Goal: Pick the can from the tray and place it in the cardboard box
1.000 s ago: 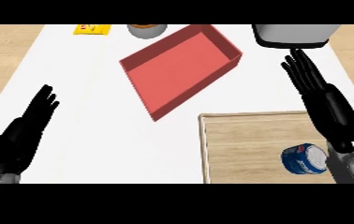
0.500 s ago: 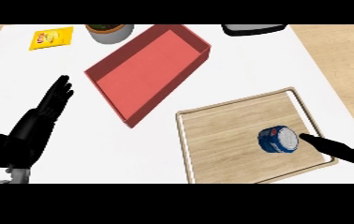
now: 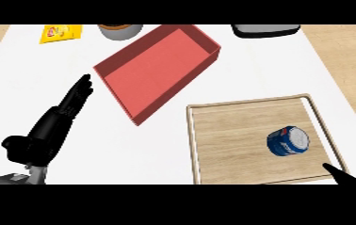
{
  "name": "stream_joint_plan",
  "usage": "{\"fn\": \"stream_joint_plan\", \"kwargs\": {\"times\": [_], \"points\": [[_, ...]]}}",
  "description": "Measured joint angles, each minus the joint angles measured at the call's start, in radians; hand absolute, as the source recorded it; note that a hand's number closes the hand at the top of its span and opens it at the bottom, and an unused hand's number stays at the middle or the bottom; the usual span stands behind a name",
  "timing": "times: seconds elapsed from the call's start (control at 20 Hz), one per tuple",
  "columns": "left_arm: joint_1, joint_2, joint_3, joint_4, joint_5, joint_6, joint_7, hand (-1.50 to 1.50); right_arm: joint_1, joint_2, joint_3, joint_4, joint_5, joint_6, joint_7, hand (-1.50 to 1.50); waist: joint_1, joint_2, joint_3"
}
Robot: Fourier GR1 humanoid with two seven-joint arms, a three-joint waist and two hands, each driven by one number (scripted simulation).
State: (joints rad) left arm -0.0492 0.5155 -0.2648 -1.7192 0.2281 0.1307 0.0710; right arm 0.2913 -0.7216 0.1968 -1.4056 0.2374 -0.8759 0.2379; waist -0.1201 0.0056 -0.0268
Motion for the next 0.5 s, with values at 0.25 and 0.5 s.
{"fn": "stream_joint_plan", "kwargs": {"times": [0.25, 0.5], "points": [[-0.023, -0.017, -0.029, 0.009, -0.017, -0.005, 0.001, 0.0, 0.066, -0.015, 0.061, -0.106, 0.079, 0.018, 0.18, -1.5, 0.033, 0.002, -0.003], [-0.055, -0.035, -0.054, 0.022, -0.032, -0.008, 0.007, 0.0, 0.1, -0.03, 0.114, -0.253, 0.138, 0.086, 0.386, -1.5, 0.06, 0.004, 0.0]]}}
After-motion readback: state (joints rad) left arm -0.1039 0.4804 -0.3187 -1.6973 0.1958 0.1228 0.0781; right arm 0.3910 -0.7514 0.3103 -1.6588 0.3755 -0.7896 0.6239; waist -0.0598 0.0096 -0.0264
